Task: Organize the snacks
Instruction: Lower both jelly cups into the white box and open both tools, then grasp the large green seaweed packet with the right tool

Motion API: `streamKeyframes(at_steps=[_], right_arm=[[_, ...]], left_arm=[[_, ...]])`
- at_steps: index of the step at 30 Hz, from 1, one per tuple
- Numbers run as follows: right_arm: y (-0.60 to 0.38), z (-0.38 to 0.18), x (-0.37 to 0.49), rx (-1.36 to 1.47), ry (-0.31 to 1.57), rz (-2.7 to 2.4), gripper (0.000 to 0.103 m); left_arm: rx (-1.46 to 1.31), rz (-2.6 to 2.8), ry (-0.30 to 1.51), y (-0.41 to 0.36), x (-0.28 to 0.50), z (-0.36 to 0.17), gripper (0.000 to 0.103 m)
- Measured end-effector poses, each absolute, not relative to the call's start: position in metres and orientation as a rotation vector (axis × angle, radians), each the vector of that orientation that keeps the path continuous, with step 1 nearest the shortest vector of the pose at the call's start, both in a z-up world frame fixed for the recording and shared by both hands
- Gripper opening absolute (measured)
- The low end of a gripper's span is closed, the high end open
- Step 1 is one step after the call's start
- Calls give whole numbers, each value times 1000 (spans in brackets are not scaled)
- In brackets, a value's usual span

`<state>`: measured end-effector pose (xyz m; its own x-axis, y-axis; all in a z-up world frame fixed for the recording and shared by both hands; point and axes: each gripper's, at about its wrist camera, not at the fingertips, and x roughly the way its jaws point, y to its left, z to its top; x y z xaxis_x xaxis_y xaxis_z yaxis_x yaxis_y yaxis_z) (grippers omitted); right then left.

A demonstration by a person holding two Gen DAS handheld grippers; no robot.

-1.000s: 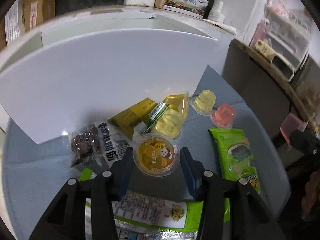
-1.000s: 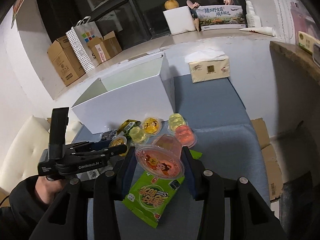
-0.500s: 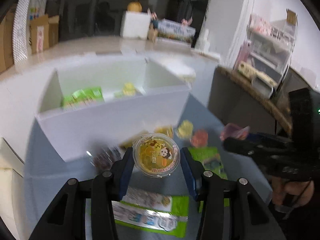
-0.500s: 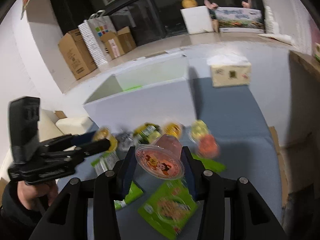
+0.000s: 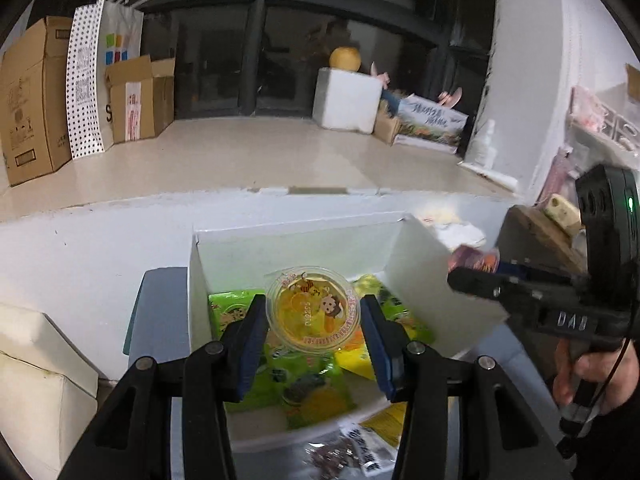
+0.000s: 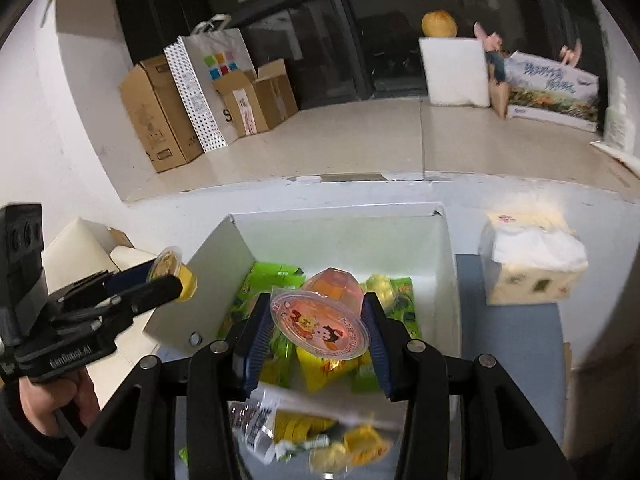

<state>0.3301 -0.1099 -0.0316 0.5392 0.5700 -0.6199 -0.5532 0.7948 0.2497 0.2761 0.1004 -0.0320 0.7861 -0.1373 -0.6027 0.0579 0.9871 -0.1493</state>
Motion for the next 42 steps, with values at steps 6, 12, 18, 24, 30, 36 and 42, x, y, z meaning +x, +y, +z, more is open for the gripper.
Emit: streamKeyframes(at_steps=[6, 12, 18, 24, 30, 36, 42], right_arm=[[-105, -48, 354, 23, 810, 629, 100], [-118, -43, 339, -11, 758, 580, 103], [-137, -34, 302, 8, 752, 528, 103], [-180, -59, 223, 78, 772, 416, 103], [-217, -103, 161, 122, 812, 321, 103], [-225, -122, 160, 98, 891, 273, 103], [-204, -152, 174, 107, 1006, 160, 103]], left_arm=[[-126, -61, 687, 104, 275, -52, 103], [-161, -62, 696, 104, 259, -56, 103], [-227, -12, 699, 101, 221, -57, 103], [-286, 29, 755, 78, 145, -101, 103], [-249, 53, 834, 42, 98, -143, 103], [-237, 46, 822, 39, 86, -139, 103], [-270, 29, 814, 50, 81, -141, 103]])
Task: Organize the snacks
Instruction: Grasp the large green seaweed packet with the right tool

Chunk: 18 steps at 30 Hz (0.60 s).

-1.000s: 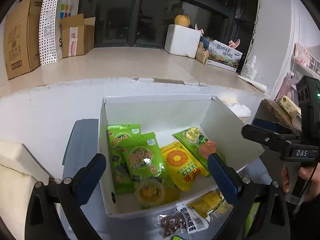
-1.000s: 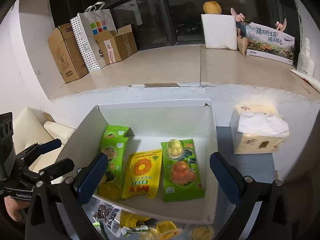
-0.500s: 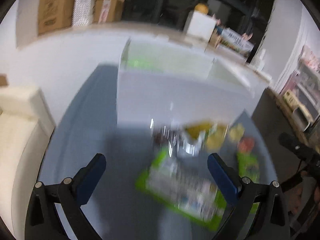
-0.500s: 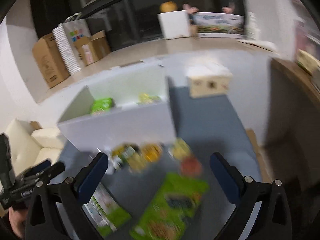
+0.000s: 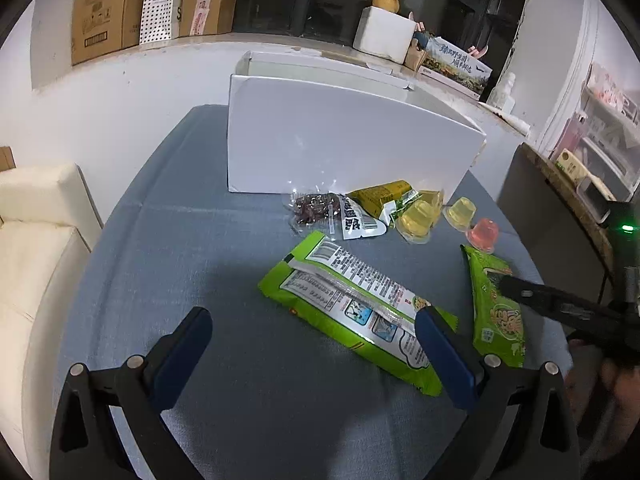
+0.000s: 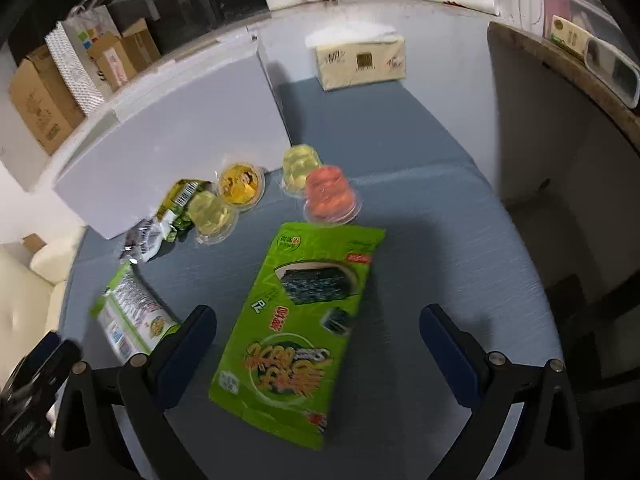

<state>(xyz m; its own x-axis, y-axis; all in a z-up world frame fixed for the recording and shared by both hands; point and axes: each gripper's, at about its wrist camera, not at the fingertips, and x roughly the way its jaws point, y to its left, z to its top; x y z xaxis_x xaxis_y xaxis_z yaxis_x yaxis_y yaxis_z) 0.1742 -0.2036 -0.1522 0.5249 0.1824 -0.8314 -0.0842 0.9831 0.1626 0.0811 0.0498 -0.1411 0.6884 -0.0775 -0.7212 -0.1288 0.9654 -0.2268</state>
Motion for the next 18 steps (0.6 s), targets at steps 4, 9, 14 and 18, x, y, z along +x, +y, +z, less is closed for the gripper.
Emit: streamKeyframes(at_steps=[4, 9, 14, 18], right_arm=[[-182, -166, 189, 67, 1049, 84, 103], [-160, -177, 190, -44, 1034, 75, 79], [-165, -174, 186, -45, 1025, 111, 76], [-181, -165, 184, 22, 1018, 188, 74]], left_arm=[[-284, 10, 803, 55, 78, -142, 103], [-284, -2, 794, 60, 75, -143, 103], [-279, -36, 804, 58, 78, -146, 103], [-272, -59, 822, 52, 79, -147, 103]])
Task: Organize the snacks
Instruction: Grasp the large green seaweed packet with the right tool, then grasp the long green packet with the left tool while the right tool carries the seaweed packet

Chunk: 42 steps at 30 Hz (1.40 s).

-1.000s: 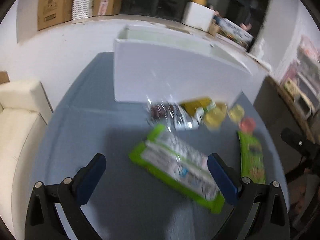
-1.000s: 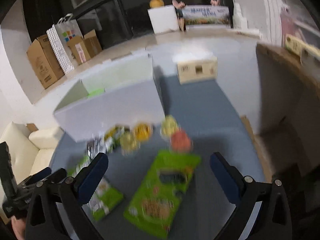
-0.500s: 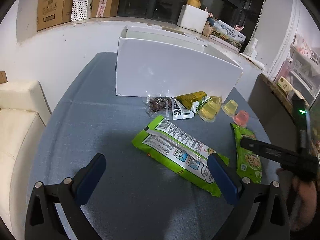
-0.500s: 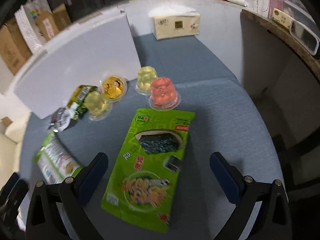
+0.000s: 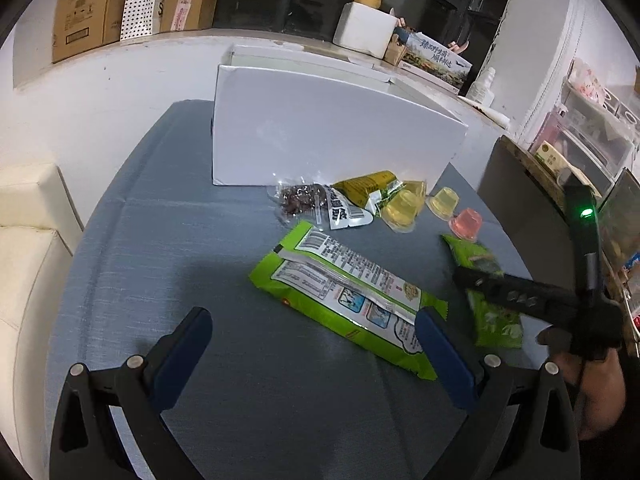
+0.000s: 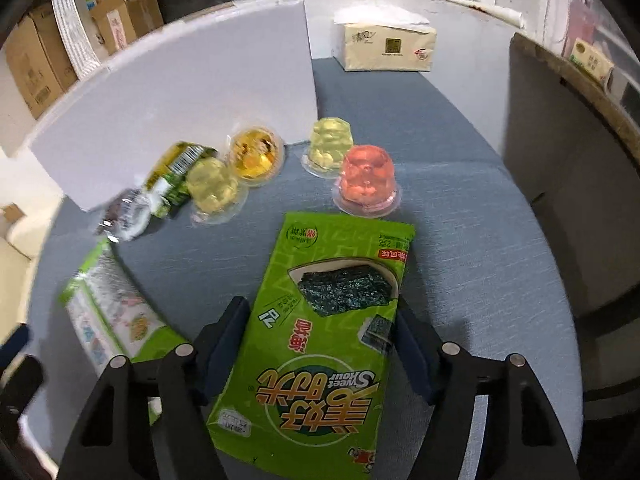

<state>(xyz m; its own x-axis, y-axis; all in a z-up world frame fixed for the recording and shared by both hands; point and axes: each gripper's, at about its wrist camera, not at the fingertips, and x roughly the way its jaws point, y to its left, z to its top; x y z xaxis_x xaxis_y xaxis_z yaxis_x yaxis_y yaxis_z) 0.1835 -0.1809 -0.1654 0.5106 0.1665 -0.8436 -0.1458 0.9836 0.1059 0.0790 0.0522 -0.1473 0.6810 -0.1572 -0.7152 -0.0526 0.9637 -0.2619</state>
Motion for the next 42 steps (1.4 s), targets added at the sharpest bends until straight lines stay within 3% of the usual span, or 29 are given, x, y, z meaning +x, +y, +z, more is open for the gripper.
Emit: streamKeyframes(at_steps=[8, 24, 27, 30, 42], right_arm=[[-212, -115, 158, 0, 820, 337, 74], [-278, -94, 145, 83, 703, 411, 74], [-289, -98, 146, 110, 705, 424, 74], [-295, -103, 147, 129, 710, 433, 74], [-284, -102, 146, 142, 716, 484, 74]], left_arm=[[-281, -29, 885, 23, 97, -153, 103], [-363, 502, 1004, -15, 155, -180, 102], [-283, 477, 988, -29, 153, -178, 86], [-273, 434, 979, -34, 150, -174, 79], [-85, 126, 858, -67, 127, -124, 74]])
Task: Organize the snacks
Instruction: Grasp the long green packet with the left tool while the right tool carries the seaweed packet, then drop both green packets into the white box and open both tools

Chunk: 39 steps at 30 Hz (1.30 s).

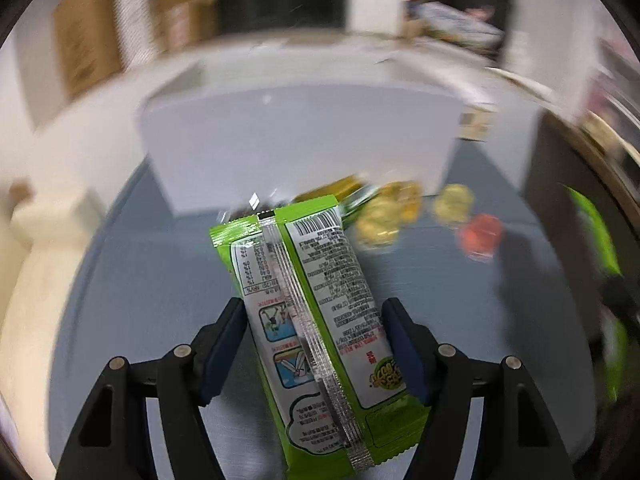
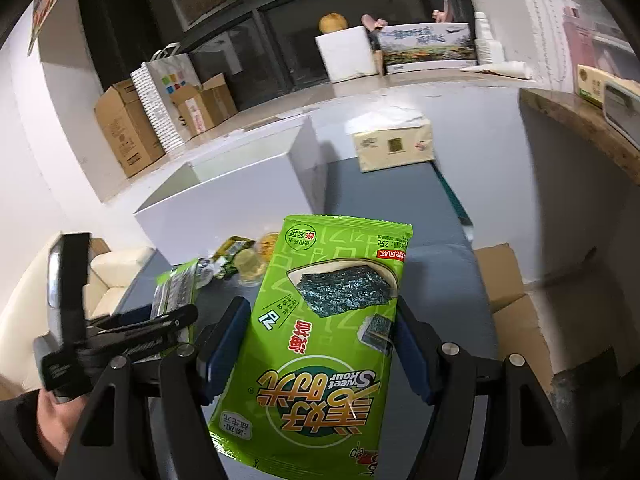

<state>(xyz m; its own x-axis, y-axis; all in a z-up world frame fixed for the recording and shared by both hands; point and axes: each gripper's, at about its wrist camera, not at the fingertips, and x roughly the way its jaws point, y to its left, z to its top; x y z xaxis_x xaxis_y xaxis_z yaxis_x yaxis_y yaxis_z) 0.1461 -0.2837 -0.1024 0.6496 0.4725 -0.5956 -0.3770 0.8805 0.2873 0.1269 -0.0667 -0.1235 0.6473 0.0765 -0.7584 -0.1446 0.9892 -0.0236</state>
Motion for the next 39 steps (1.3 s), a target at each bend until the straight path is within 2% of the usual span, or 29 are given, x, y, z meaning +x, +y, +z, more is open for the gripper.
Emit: streamKeyframes(at_steps=[6, 13, 19, 23, 32, 33, 34, 35, 36, 39], right_arm=[[-258, -88, 148, 141, 709, 558, 74], [-216, -63, 165, 76, 683, 562, 74], [-168, -21, 215, -13, 614, 599, 74], [-138, -1, 268, -23, 601, 642, 74], [-94, -13, 366, -3, 739, 594, 78], [-91, -17, 370, -3, 752, 594, 80], [-90, -22, 375, -4, 766, 595, 93], [-89, -26, 377, -8, 776, 589, 98], [-88, -30, 378, -18, 777, 579, 103], [-91, -34, 377, -32, 753, 561, 103]], left_arm=[[-60, -3, 842, -35, 112, -108, 74], [-80, -28, 739, 21, 118, -74, 74], [-82, -24, 626, 65, 169, -28, 74], [-107, -14, 614, 94, 222, -15, 74], [-126, 30, 645, 112, 300, -15, 76], [-127, 34, 658, 114, 306, -18, 78], [-127, 32, 671, 114, 310, -22, 81], [-124, 32, 683, 113, 312, -26, 94], [-120, 38, 702, 112, 314, -29, 103], [-116, 46, 695, 112, 314, -33, 103]])
